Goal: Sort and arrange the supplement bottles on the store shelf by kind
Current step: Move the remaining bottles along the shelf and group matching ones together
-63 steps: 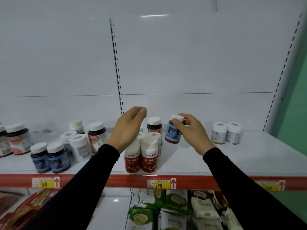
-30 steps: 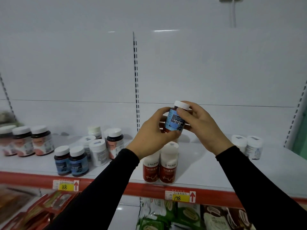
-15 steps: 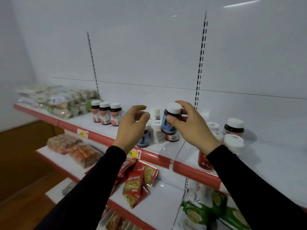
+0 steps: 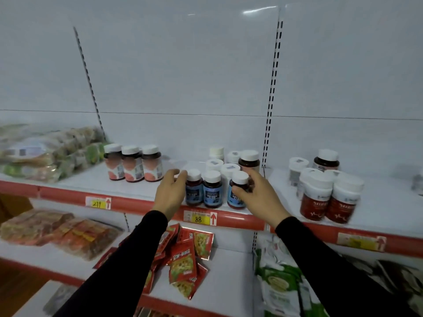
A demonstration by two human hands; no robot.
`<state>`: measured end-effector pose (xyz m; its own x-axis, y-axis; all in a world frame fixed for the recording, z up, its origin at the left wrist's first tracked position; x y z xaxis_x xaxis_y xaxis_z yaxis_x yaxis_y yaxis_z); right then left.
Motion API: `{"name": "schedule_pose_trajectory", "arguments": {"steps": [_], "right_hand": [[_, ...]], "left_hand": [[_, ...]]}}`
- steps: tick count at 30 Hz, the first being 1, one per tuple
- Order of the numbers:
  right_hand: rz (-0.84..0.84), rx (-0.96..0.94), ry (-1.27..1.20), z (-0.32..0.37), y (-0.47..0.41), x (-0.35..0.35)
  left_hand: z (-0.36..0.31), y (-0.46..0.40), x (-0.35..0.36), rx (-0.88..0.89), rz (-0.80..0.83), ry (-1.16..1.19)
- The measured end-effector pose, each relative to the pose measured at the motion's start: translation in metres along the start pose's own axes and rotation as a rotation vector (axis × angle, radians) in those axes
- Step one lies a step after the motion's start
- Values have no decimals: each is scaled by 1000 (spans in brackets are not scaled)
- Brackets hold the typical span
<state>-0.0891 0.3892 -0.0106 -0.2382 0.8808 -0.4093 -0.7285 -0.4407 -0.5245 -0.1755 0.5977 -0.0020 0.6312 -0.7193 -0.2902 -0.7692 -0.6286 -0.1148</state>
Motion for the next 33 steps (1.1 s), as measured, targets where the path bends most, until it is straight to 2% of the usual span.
{"name": "schedule_pose_trajectory", "arguments": {"steps": [6, 14, 18, 20, 22, 26, 33], "right_hand": [[-9, 72, 53, 2, 3, 15], [8, 93, 25, 8, -1, 14], [-69, 95, 9, 21, -5, -7], [-136, 68, 6, 33, -6, -25], [-205, 21, 12, 48, -7, -46], [-359, -53, 33, 71, -1, -97], [-489, -48, 54, 61, 18, -182]], "left_hand": [[8, -12, 0, -4, 117, 33], [2, -13, -7, 86, 110, -92], [-28, -10, -12, 256, -22, -33], [-53, -4, -7, 388, -25, -3], [-77, 3, 5, 459, 18, 68], [-106, 18, 49, 457, 207, 233], [-136, 49, 138, 474, 418, 257]]}}
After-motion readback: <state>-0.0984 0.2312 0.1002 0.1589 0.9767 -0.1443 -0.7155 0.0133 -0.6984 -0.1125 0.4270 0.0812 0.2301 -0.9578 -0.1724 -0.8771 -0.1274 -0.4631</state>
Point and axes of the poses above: each hand's wrist, its own y-axis away from the middle knuckle, its own x-axis out of the palm, z = x × y, the point moved 1 cm from there along -y, towards the middle knuckle, and after that the axes turned 6 degrees about -x, right-handed, at the moved point
